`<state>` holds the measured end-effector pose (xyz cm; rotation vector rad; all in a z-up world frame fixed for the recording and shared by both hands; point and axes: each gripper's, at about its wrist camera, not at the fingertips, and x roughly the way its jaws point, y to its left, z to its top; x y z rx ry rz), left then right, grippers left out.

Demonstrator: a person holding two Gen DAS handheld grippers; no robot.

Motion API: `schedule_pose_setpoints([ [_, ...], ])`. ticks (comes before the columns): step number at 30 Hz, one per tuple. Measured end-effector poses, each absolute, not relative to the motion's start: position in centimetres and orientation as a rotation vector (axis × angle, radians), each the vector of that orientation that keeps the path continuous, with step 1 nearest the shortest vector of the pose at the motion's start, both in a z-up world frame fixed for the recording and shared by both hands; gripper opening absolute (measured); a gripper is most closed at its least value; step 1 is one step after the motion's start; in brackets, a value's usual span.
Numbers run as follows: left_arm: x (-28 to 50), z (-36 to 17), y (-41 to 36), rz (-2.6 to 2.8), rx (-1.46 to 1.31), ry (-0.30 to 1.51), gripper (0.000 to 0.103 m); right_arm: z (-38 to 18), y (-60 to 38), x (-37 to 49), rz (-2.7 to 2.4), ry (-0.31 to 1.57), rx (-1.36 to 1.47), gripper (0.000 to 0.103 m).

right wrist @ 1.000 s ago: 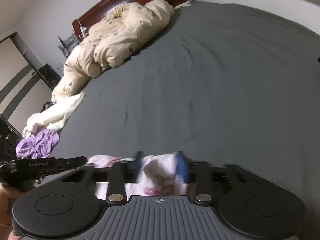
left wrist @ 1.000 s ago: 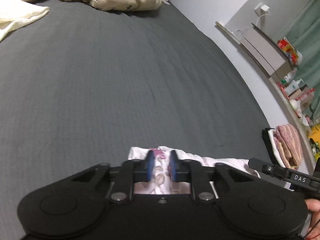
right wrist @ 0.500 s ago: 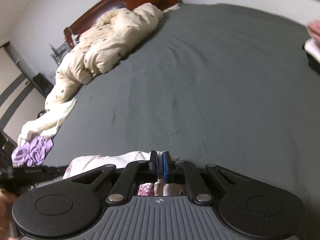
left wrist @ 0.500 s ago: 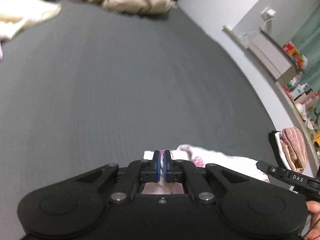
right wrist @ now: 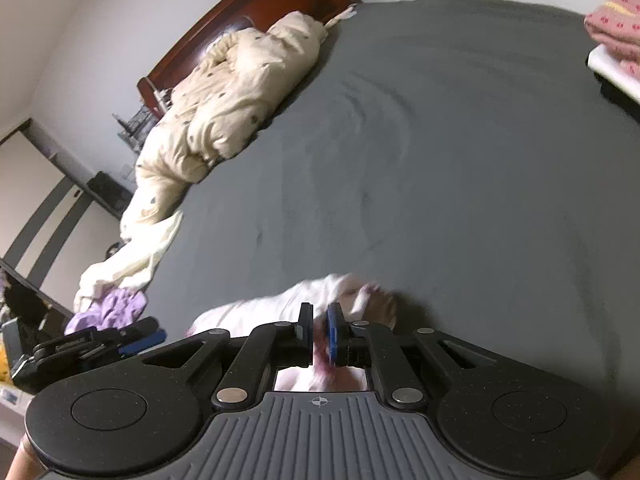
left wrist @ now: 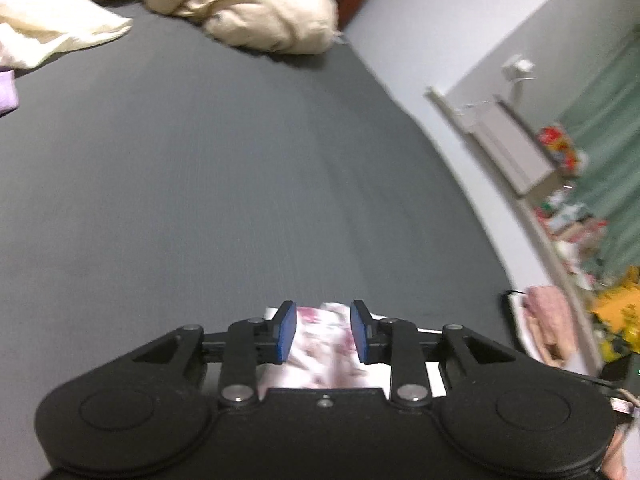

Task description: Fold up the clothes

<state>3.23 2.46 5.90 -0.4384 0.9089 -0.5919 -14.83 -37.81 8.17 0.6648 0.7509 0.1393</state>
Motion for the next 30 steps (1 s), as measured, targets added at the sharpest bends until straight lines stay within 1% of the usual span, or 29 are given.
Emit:
schedule_pose_setpoints([
  [3,2.6,6.1,1.3,-0.638,-0.385,0.925,0.03,8.5,-37.1,-15.3,0.153,0.75,0.645,0.007],
  [5,2.3,5.7,0.9,-0.634,-0.336,0.943,0.03,8.8,-36.6,-15.6,0.161,0.749,0.632,0.007],
  [10,1.8,3.7,0.4,-0.626,-0.319,0.988,0.029,8.6,-35.1,-15.9,0.15,0.78,0.555,0.008],
  [12,1.8,3.2,0.1,-0.616,-0.299,0.979,0.013,8.2,-34.7,-15.7,0.136,0.805,0.535,0.008],
  [14,1.6,3.1,0.2,-0.607,-0.283,0.974,0.009,7.5,-34.6,-15.4,0.114,0.835,0.534,0.008],
  [16,1.4,3.3,0.4,-0.596,-0.273,0.964,0.008,7.0,-34.6,-15.3,0.102,0.843,0.539,0.008],
  [17,1.3,3.4,0.5,-0.58,-0.262,0.966,0.002,6.8,-34.6,-15.4,0.096,0.846,0.541,0.008],
  [19,1.3,3.4,0.9,-0.534,-0.235,0.974,0.002,6.5,-34.7,-15.5,0.094,0.845,0.549,0.008],
  [21,1.2,3.2,1.7,-0.567,-0.295,1.01,0.002,6.5,-34.8,-15.7,0.096,0.837,0.557,0.008],
  [23,0.8,3.4,2.3,-0.598,-0.35,1.011,0.005,6.6,-34.9,-15.9,0.099,0.827,0.565,0.008],
  [25,0.1,3.9,2.4,-0.623,-0.36,0.994,0.015,6.7,-35.0,-16.1,0.102,0.816,0.574,0.008],
  [26,-0.1,4.1,2.3,-0.633,-0.361,0.987,0.024,6.8,-35.1,-16.3,0.103,0.81,0.58,0.008],
  [27,-0.3,4.2,2.2,-0.64,-0.359,0.983,0.031,7.0,-35.1,-16.4,0.105,0.803,0.585,0.008],
  [30,-0.3,4.0,1.5,-0.658,-0.351,0.984,0.032,7.4,-35.3,-17.0,0.12,0.765,0.616,0.008],
])
